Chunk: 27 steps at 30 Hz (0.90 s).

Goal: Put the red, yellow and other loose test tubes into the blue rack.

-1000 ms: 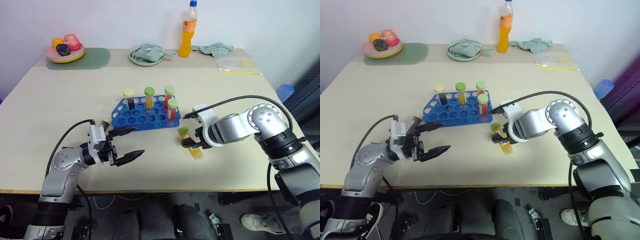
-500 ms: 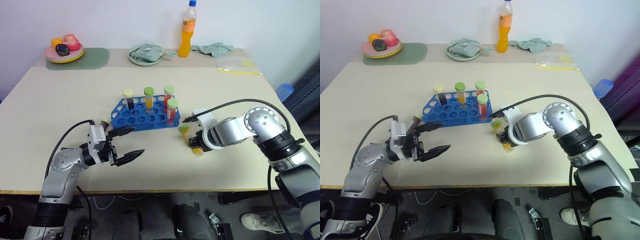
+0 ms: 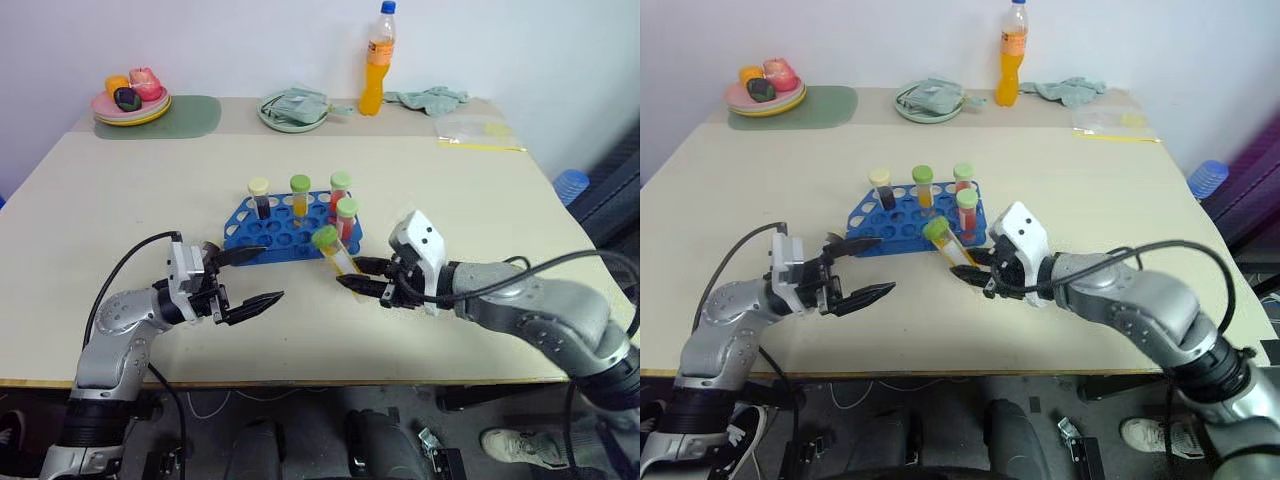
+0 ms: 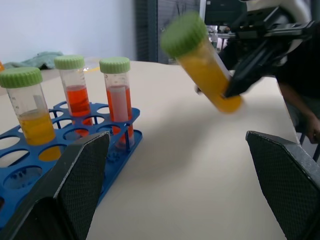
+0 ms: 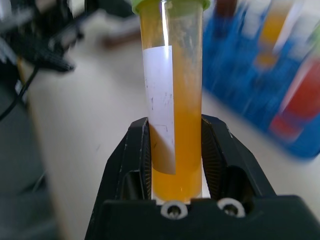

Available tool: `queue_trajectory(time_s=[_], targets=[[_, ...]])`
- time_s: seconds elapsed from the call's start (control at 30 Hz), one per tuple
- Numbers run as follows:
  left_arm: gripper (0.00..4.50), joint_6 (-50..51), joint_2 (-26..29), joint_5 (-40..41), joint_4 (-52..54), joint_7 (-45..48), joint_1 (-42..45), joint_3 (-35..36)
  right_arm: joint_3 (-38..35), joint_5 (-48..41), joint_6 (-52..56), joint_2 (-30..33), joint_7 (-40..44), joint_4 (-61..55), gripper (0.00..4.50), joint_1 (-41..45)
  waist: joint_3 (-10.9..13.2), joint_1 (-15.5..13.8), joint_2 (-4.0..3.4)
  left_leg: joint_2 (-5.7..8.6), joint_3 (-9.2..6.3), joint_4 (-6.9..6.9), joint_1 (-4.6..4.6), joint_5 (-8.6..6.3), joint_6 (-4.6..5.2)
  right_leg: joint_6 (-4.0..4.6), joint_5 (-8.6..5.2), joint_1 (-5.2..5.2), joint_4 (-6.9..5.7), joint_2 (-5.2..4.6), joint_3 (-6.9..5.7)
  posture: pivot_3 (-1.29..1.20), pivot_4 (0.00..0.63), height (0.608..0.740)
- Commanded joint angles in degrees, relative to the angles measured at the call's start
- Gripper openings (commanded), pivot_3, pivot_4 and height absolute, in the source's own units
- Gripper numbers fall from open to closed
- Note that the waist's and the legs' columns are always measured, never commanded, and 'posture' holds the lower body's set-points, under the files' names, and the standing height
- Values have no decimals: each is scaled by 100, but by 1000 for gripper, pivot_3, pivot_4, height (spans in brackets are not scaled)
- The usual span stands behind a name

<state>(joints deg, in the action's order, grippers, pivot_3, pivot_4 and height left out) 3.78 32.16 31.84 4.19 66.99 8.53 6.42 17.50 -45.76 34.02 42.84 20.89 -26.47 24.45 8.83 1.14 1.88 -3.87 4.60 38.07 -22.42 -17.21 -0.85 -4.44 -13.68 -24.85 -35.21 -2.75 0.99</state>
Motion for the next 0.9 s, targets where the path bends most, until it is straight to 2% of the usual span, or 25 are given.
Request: queue_trajectory(time_s=[0.03,0.17,0.33,0.5,0.63,0.9], targets=[[4500,109,185,227,125,75,-64,290,-55,1077,-1193,-967,-197,305,1175,-26,1,13,-2,-2,-1,0,3,0,0,0,0,0,-3,5,0,0,150,740],[4500,220,362,285,-24,263,16,328,176,2234,-2027,-2325,-769,1070,1175,41,2,-16,-4,-6,-6,-2,5,2,-2,3,-1,-8,-24,14,-2,0,150,740],[4500,283,516,299,-272,439,245,384,426,3184,-3240,-3152,-419,2054,1175,113,3,-36,-6,1,0,0,1,4,-6,4,-1,-4,-17,3,-1,0,150,740],[4500,359,746,337,-368,569,268,537,275,3721,-4099,-3934,-590,3379,1175,345,3,4,-6,3,7,2,4,4,-7,3,-1,-2,-18,-1,2,0,150,740],[4500,352,898,337,-361,632,153,690,266,4247,-4887,-4177,-634,4389,1175,568,5,5,-10,0,5,1,8,6,-9,3,-1,-3,-27,4,1,0,150,740],[4500,337,895,330,-251,609,18,772,-33,4659,-5426,-4478,-887,5388,1175,864,7,6,-12,0,6,0,8,16,-28,3,0,-3,-32,1,1,0,150,740]])
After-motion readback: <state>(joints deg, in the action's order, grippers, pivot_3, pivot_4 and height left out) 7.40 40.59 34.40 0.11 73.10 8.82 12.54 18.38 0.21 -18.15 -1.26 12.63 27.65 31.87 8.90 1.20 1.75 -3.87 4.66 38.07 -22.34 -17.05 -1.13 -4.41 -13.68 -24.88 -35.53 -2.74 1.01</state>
